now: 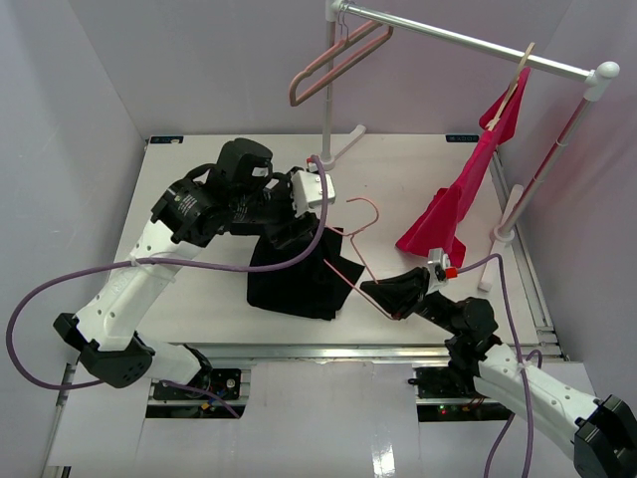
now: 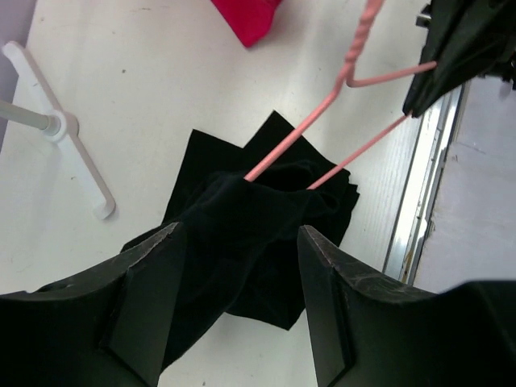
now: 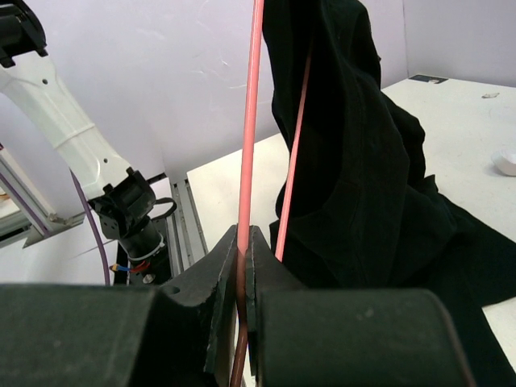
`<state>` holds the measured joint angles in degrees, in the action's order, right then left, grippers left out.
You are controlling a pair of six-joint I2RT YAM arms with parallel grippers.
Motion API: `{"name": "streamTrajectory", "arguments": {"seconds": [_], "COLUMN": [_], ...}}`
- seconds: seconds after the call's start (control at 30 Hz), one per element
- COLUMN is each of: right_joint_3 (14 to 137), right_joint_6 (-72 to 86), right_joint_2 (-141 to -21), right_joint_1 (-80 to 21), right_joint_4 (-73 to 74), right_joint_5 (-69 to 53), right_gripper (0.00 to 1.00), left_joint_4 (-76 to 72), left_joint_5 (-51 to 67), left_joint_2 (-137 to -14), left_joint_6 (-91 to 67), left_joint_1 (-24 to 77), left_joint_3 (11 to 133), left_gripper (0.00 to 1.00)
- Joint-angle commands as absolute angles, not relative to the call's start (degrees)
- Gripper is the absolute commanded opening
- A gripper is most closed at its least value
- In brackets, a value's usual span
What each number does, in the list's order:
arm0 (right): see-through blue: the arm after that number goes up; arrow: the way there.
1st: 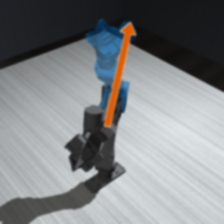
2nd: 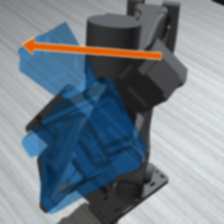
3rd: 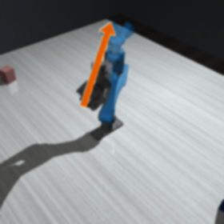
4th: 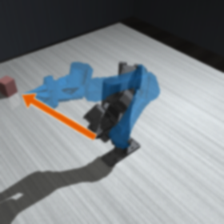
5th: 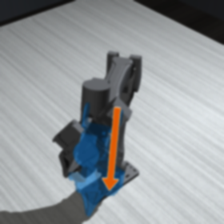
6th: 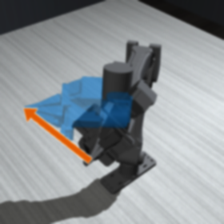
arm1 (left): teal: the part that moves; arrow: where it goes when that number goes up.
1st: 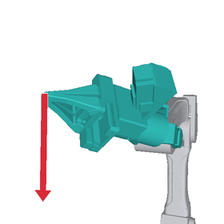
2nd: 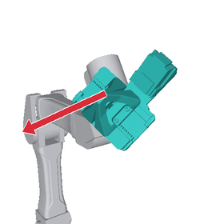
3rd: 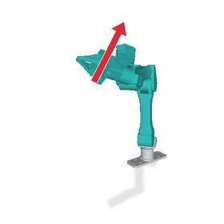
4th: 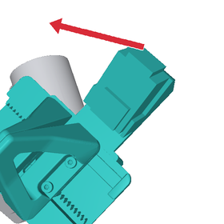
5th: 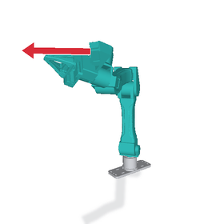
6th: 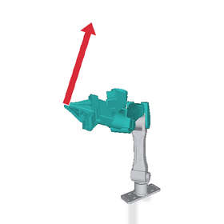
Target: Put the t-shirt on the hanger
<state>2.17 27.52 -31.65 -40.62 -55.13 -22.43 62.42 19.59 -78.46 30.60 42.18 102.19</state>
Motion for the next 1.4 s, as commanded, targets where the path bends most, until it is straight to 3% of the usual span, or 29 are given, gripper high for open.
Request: {"name": "streamTrajectory", "arguments": {"seconds": [0.0, 0.1, 0.27, 0.4, 0.6, 0.83, 1.03, 1.37], "right_joint_3": [4.82, 5.06, 6.65, 7.29, 7.24, 8.0, 8.78, 10.48], "right_joint_6": [25.53, 25.56, 24.79, 24.87, 24.72, 24.19, 23.99, 23.59], "right_joint_2": [-30.64, -29.58, -29.55, -30.41, -29.82, -30.23, -30.89, -29.31], "right_joint_1": [-40.78, -40.78, -40.71, -40.74, -40.78, -40.78, -40.78, -40.78], "right_joint_4": [-57.83, -57.31, -55.08, -54.93, -54.73, -53.35, -51.83, -48.87], "right_joint_5": [-22.97, -23.01, -26.04, -27.77, -28.63, -29.48, -28.79, -29.73], "right_gripper": [0.08, 0.08, 0.08, 0.08, 0.08, 0.08, 0.08, 0.08], "left_joint_4": [67.6, 68.31, 63.25, 60.35, 62.99, 65.69, 64.88, 58.75], "left_joint_5": [21.62, 22.72, 16.42, 18.44, 22.41, 23.62, 28.16, 19.43], "left_joint_2": [-77.78, -77.49, -76.51, -75.59, -76.0, -77.33, -73.88, -68.46], "left_joint_6": [34.5, 35.16, 39.07, 40.43, 40.46, 37.1, 34.06, 38.67], "left_joint_1": [43.68, 44.3, 44.37, 44.3, 44.36, 44.53, 45.09, 45.09], "left_joint_3": [102.35, 99.52, 93.3, 93.1, 92.91, 99.75, 102.87, 98.7], "left_gripper": [0.66, 0.66, 0.76, 0.75, 0.42, 0.57, 0.59, 0.58]}}
